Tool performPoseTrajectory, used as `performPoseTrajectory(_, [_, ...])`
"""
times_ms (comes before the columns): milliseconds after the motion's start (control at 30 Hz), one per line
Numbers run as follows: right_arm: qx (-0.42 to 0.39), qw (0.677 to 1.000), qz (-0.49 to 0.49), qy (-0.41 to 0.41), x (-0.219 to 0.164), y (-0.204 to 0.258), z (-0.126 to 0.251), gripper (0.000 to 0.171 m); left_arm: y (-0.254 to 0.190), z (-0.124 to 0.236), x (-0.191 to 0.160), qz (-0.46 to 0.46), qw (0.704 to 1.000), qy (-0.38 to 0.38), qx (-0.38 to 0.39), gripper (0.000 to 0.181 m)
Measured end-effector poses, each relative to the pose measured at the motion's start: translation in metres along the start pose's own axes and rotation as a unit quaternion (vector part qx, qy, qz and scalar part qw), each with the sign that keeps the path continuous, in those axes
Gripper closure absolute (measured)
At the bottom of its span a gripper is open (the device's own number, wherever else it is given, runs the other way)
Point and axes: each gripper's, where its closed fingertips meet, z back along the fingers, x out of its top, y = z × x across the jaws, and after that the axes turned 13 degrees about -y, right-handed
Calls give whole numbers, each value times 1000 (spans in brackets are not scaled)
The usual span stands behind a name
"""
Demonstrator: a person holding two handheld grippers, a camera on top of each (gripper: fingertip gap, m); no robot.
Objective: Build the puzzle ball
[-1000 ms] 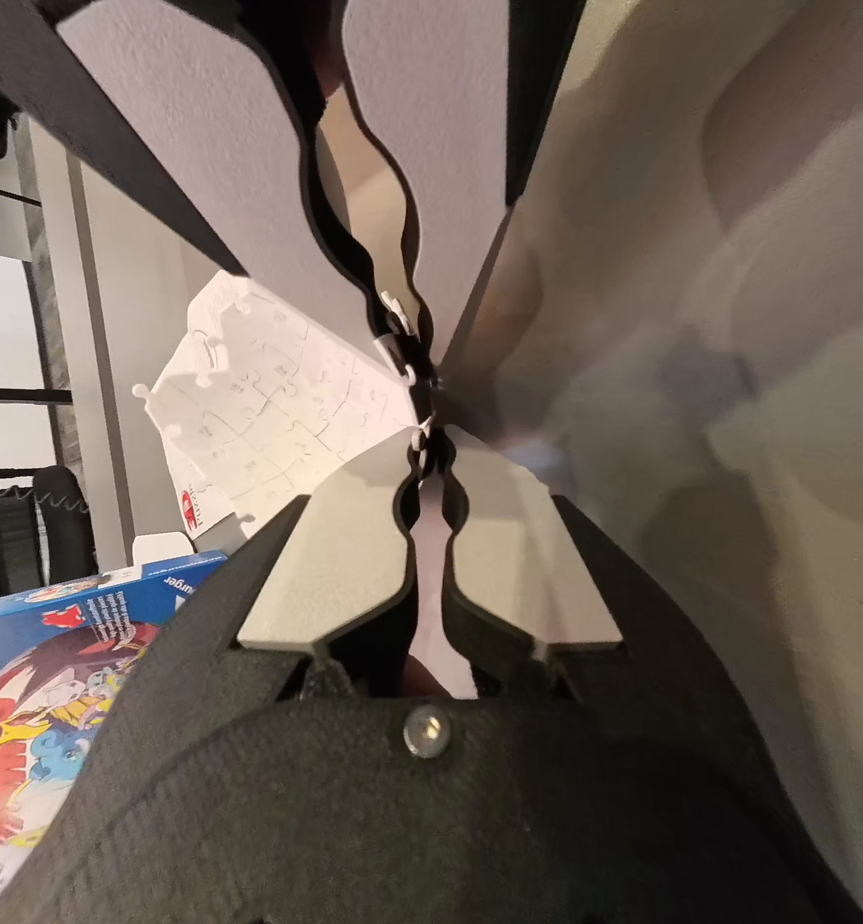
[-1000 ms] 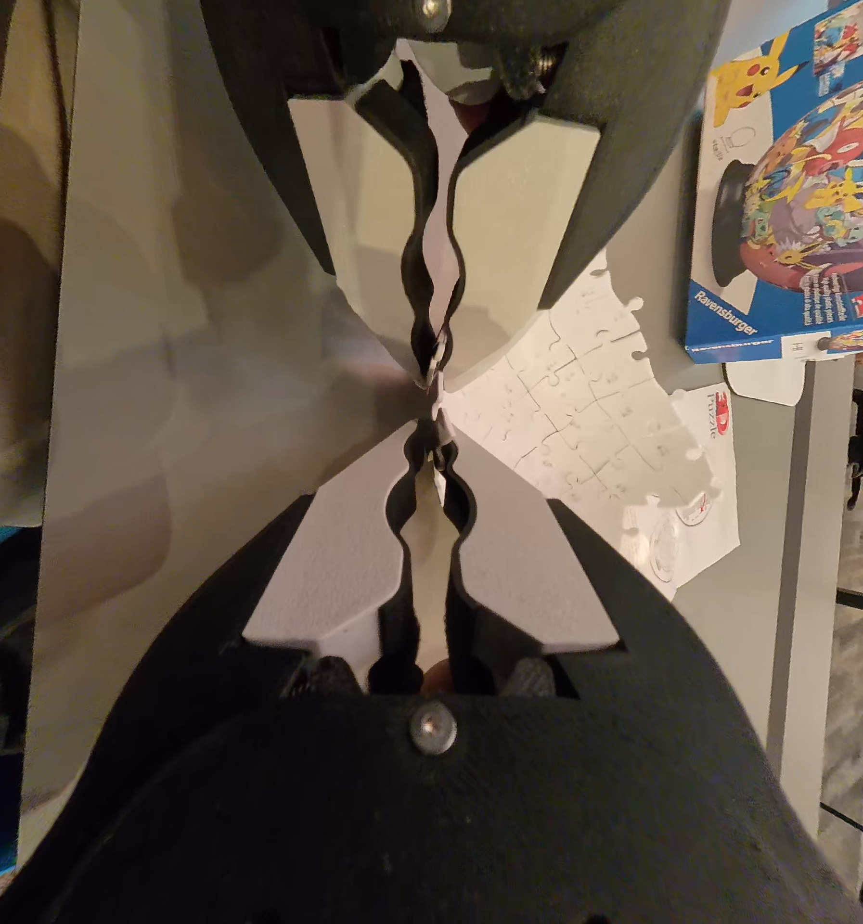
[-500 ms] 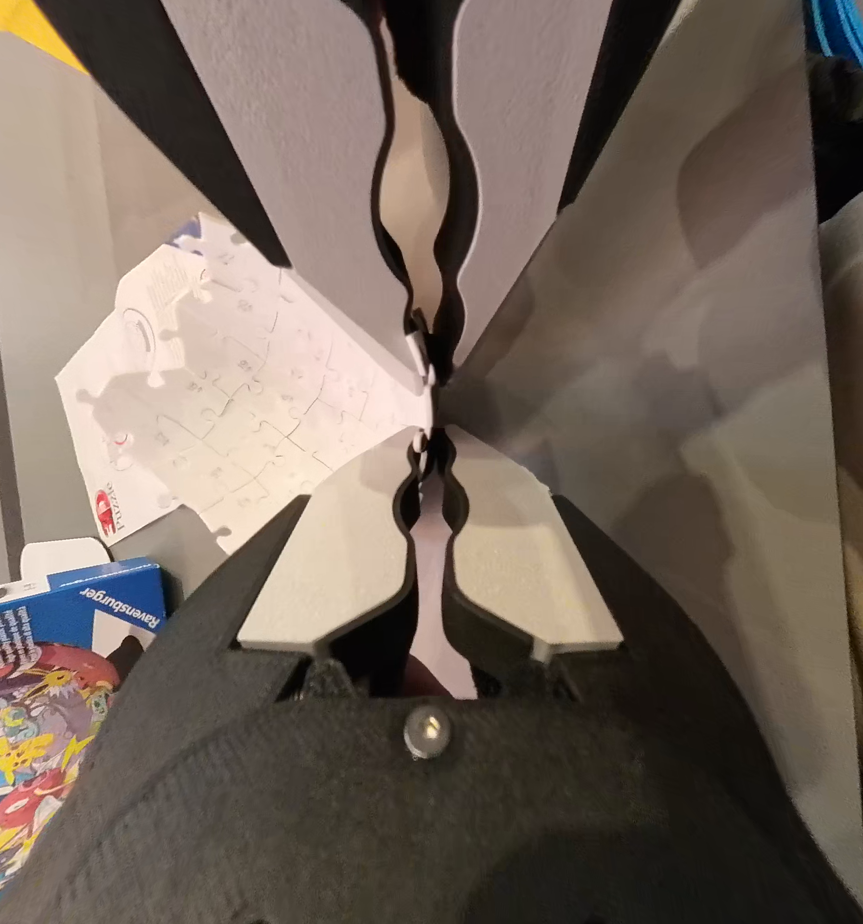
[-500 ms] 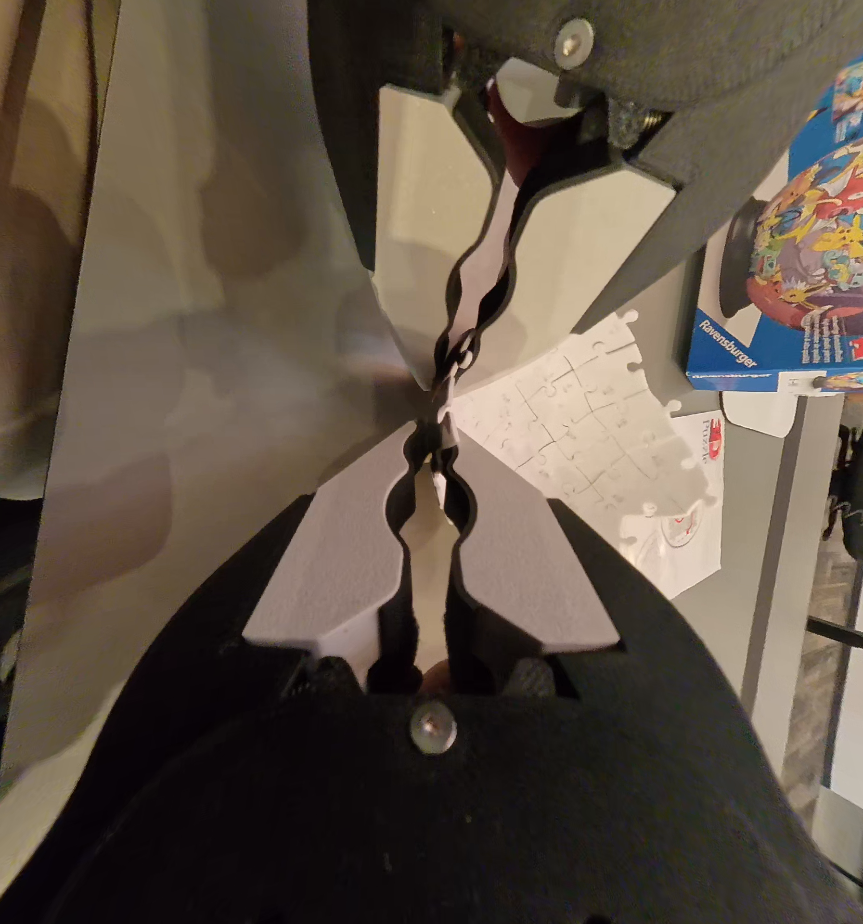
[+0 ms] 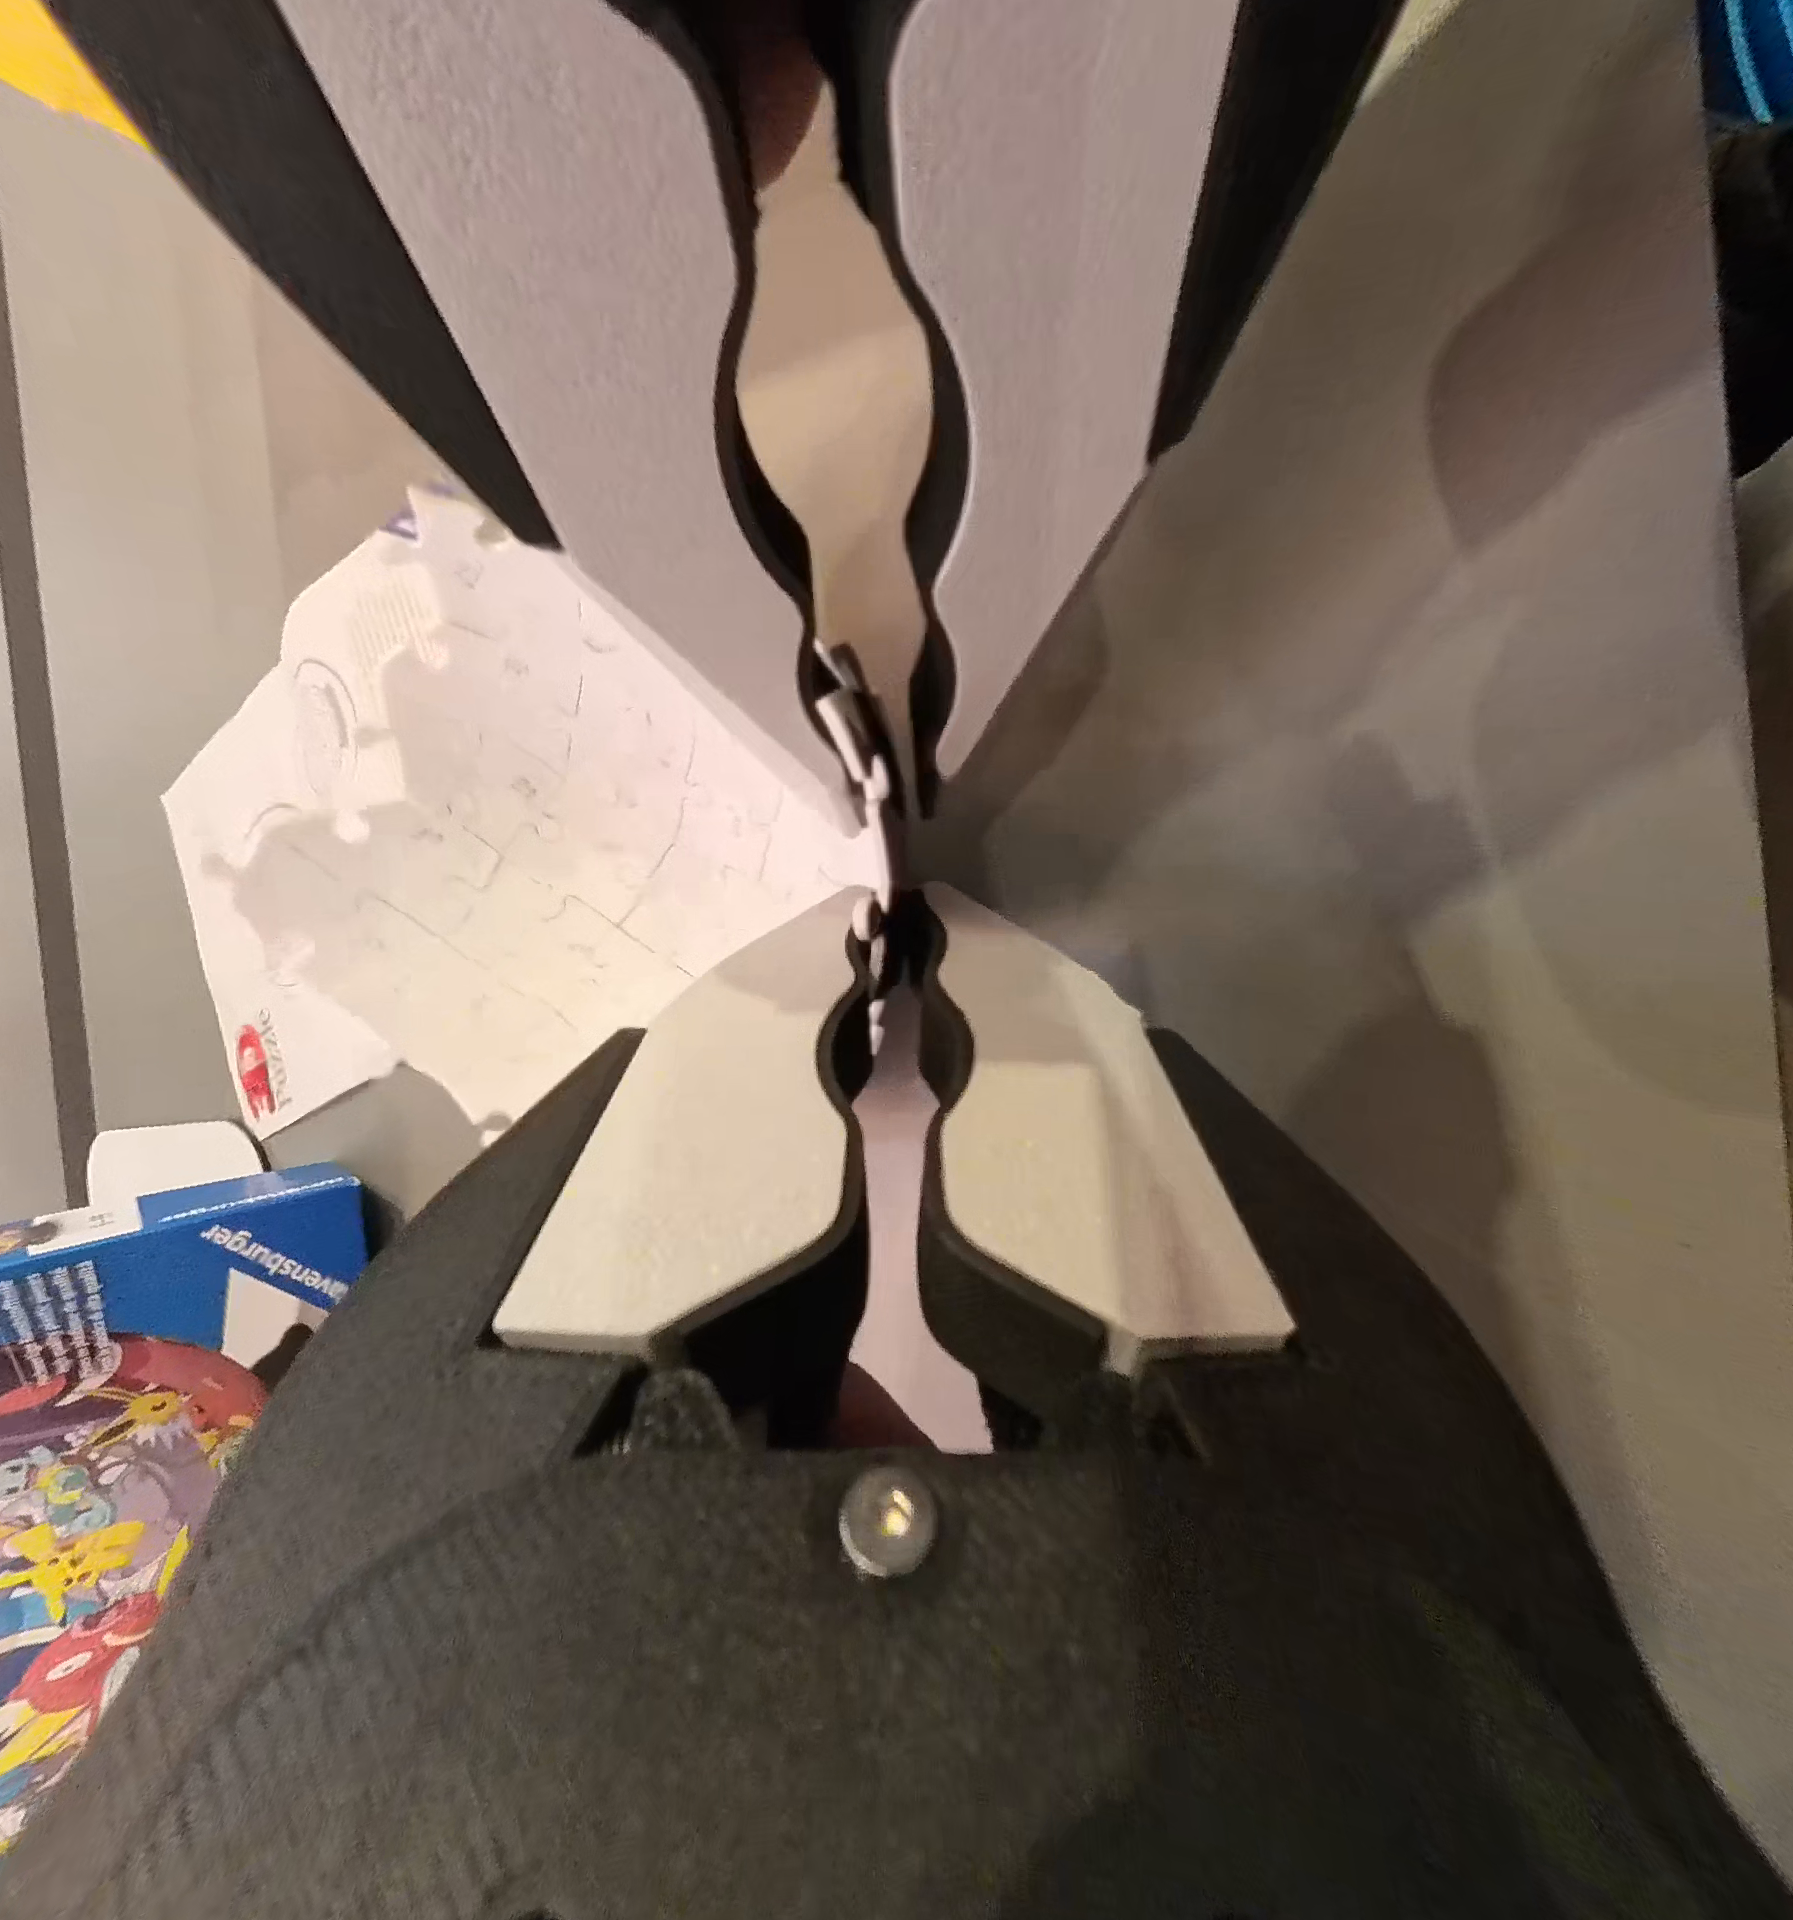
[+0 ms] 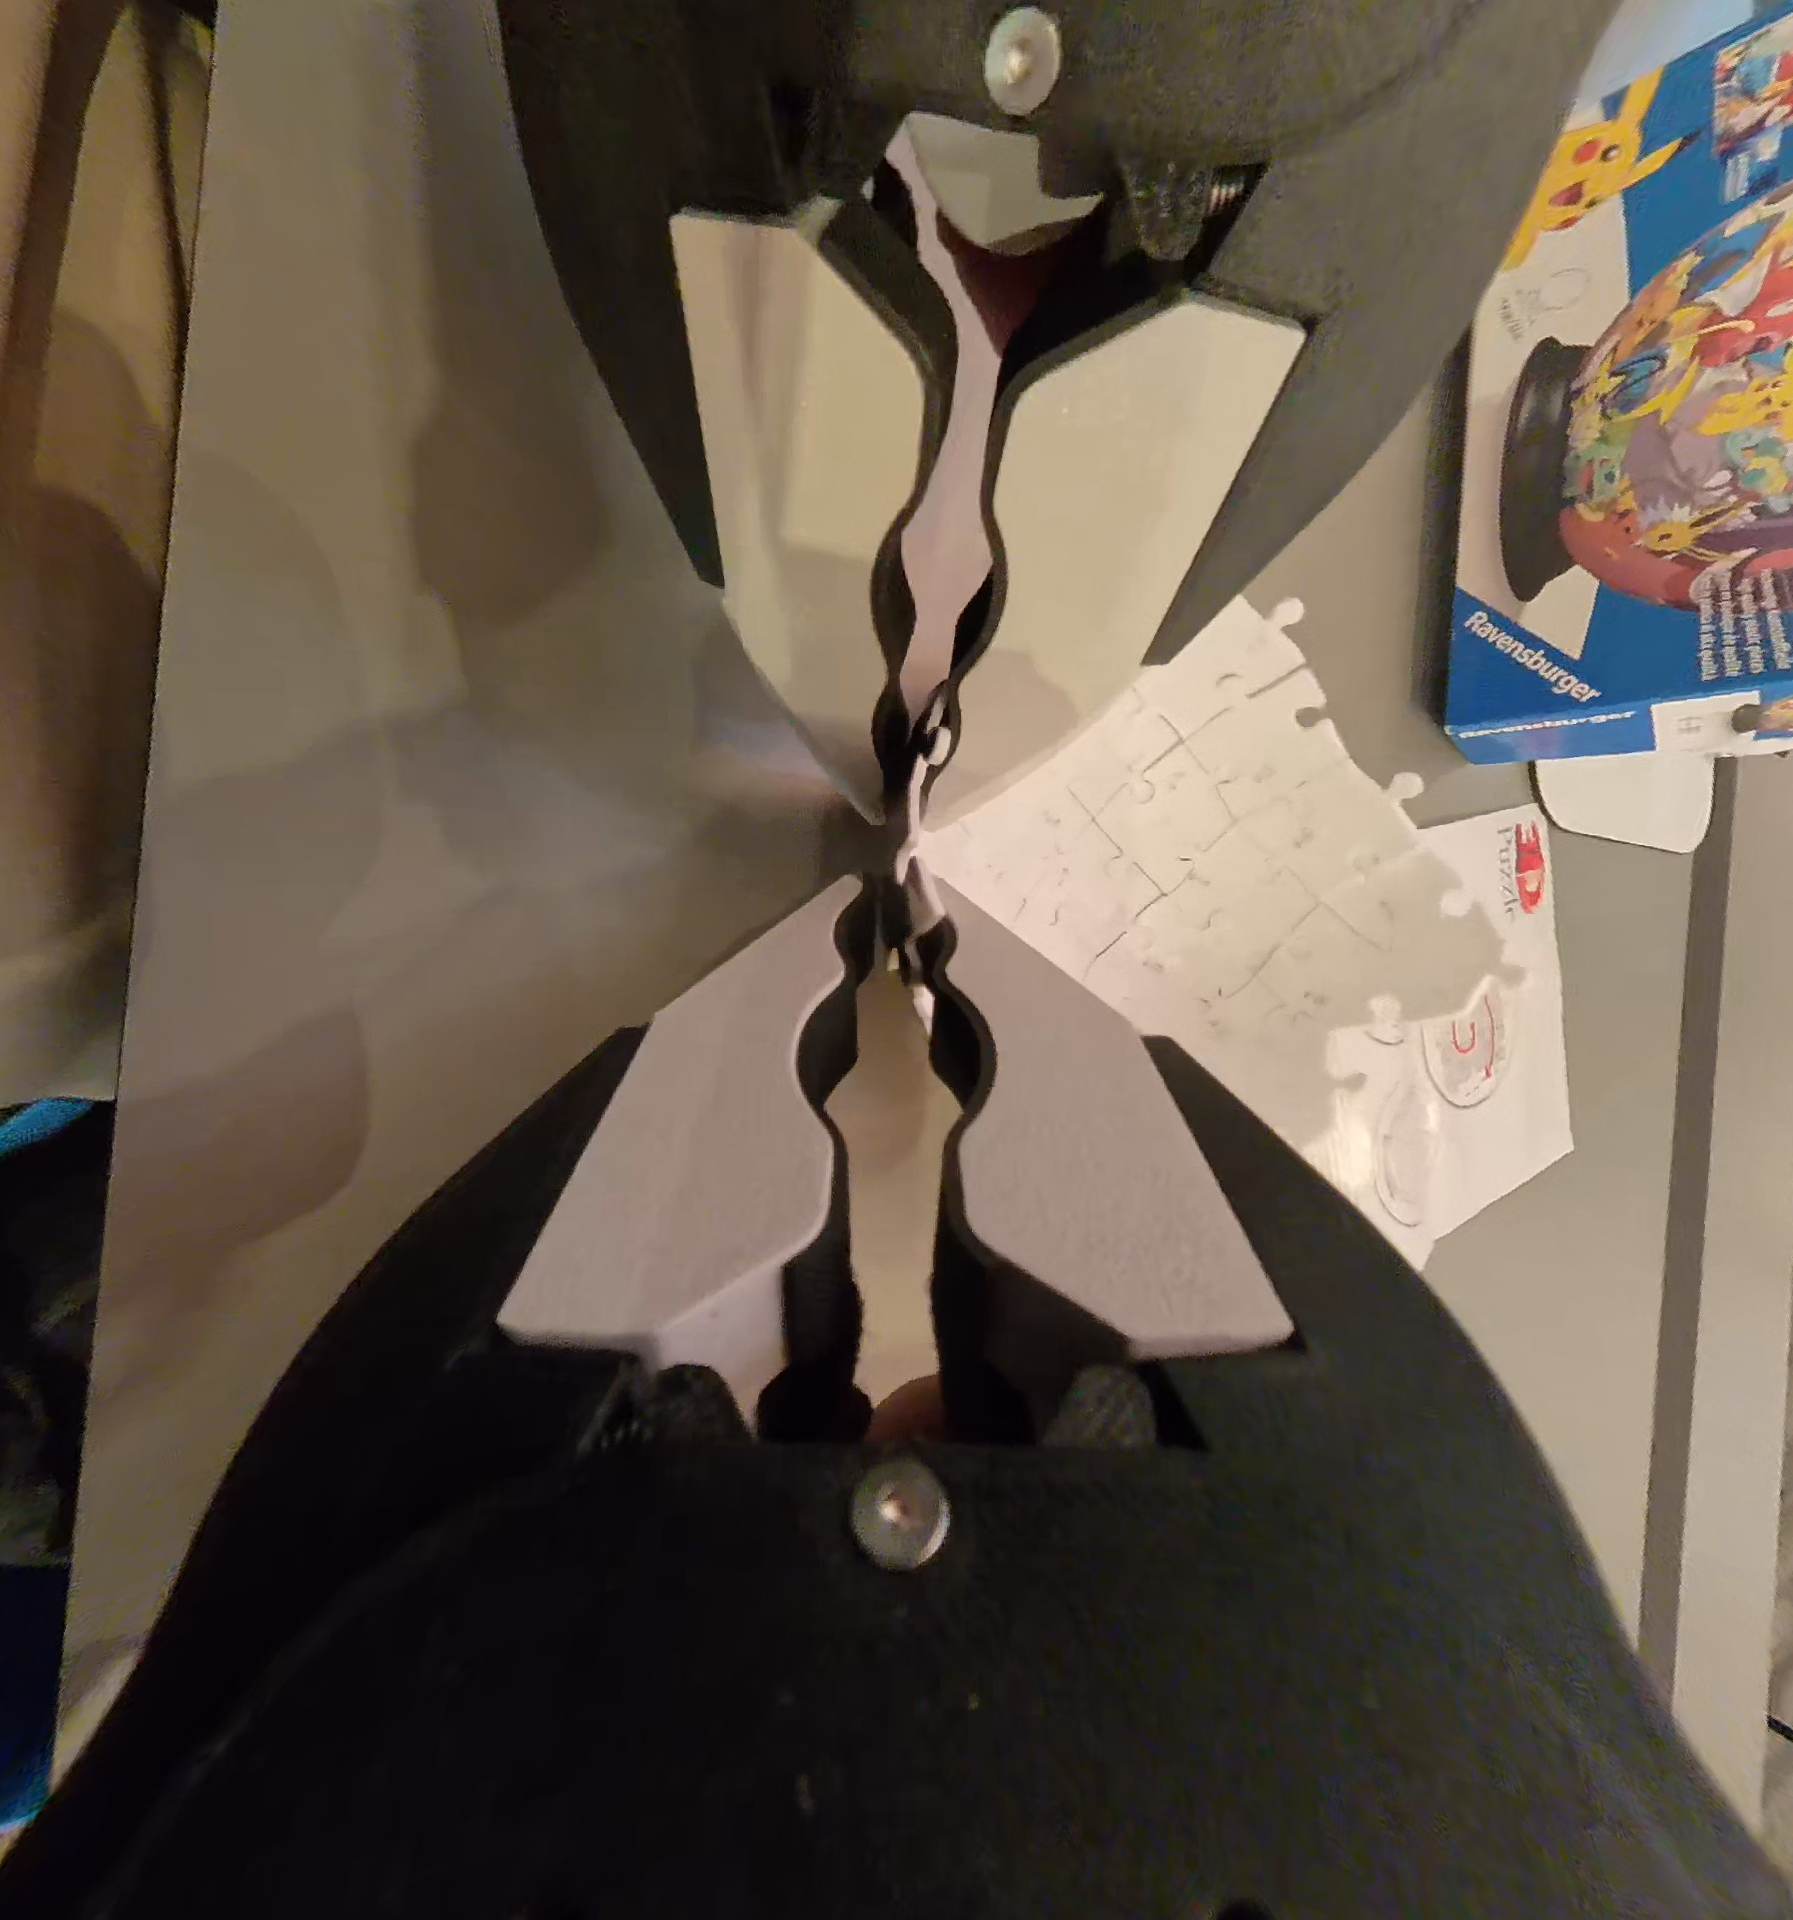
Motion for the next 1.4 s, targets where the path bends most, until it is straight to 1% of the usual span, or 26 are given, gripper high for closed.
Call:
performPoseTrajectory(33, [-4, 1000, -5, -4, 1, -1, 1, 163, 0, 0, 1, -2, 1000, -1, 0, 178])
performPoseTrajectory(67, [-9, 1000, -7, -9, 3, -2, 1, 162, 0, 1, 1, -7, 1000, 1, -2, 178])
performPoseTrajectory(133, [-13, 1000, -7, -9, 2, -4, 3, 164, 0, 1, 1, -12, 1000, 4, -2, 178])
performPoseTrajectory(267, [6, 1000, -6, -4, 3, 1, 3, 170, -1, 0, 2, -13, 1000, 5, -8, 178])
performPoseTrajectory(567, [34, 999, 2, 7, 1, 5, 4, 171, -5, -2, 3, 1, 1000, -1, -13, 178])
performPoseTrajectory(733, [0, 1000, -21, -12, 3, -1, 3, 171, 0, 1, 3, 1, 1000, -2, -5, 178])
performPoseTrajectory(833, [-17, 999, -30, -23, 8, -7, 9, 157, -1, 0, 3, -2, 1000, -1, -6, 178])
performPoseTrajectory(867, [-19, 999, -29, -21, 8, -8, 10, 156, -1, 0, 3, -3, 1000, 1, -4, 177])
performPoseTrajectory(900, [-19, 999, -27, -20, 7, -7, 11, 156, -1, 1, 3, -4, 1000, 0, -2, 178])
performPoseTrajectory(967, [-16, 999, -26, -18, 6, -5, 12, 162, -1, 1, 4, -2, 1000, -1, -1, 176])
performPoseTrajectory(1100, [-12, 1000, -23, -8, 0, 0, 10, 170, 2, 3, 2, 5, 1000, 1, 13, 165])
performPoseTrajectory(1333, [-42, 999, -15, -10, 2, -4, 8, 167, 4, 7, -5, 8, 999, 0, 38, 163])
performPoseTrajectory(1400, [-50, 999, -16, -10, 2, -5, 9, 164, 3, 7, -6, 8, 999, -2, 39, 163])
